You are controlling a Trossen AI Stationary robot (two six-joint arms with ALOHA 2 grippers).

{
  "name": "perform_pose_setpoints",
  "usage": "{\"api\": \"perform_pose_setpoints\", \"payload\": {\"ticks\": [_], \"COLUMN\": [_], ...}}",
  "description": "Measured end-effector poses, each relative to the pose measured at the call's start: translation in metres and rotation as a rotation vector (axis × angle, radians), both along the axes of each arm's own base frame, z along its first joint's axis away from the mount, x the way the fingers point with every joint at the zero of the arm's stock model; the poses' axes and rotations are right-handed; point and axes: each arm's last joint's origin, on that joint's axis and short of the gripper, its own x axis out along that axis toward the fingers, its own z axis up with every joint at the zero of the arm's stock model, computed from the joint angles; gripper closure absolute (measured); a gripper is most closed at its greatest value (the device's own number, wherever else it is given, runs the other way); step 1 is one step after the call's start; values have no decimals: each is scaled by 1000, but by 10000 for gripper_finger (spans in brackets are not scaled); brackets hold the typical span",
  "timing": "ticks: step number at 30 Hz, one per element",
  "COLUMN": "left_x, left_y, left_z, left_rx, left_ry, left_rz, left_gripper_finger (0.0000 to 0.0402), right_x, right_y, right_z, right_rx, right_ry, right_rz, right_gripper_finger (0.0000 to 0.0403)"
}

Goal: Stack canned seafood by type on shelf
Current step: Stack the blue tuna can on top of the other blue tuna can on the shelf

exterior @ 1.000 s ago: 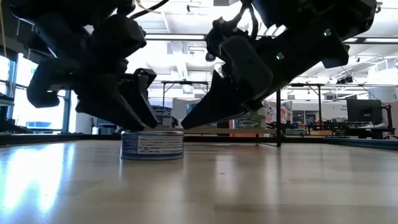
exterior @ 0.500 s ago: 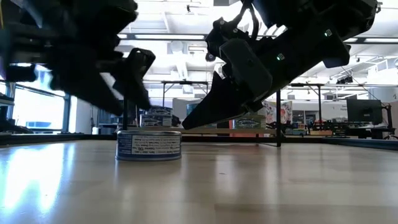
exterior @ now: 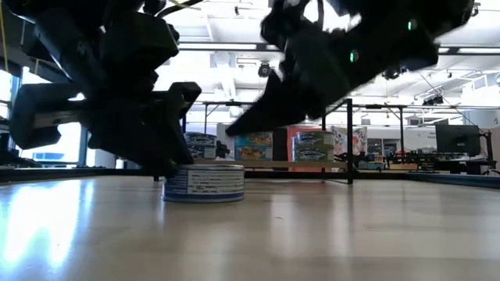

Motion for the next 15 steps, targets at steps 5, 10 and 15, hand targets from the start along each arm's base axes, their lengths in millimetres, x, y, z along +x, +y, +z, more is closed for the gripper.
{"api": "perform_pose_setpoints", "payload": {"ticks": [5, 10, 15], "left_x": [2, 3, 5], "left_y": [-1, -1, 0], "left_z": [4, 12, 20], "left_rx": [-5, -29, -22], "left_ry": [-47, -89, -155], "left_rz": [-10, 7, 43], "left_gripper_finger": [364, 393, 397], "right_x": [-9, -17, -22], "right_y": [-3, -6, -8], "right_z": [25, 27, -4], "right_rx": [18, 57, 70], "right_ry": [11, 94, 197], "right_rz": [-16, -62, -114], "right_gripper_finger": [322, 252, 225]}}
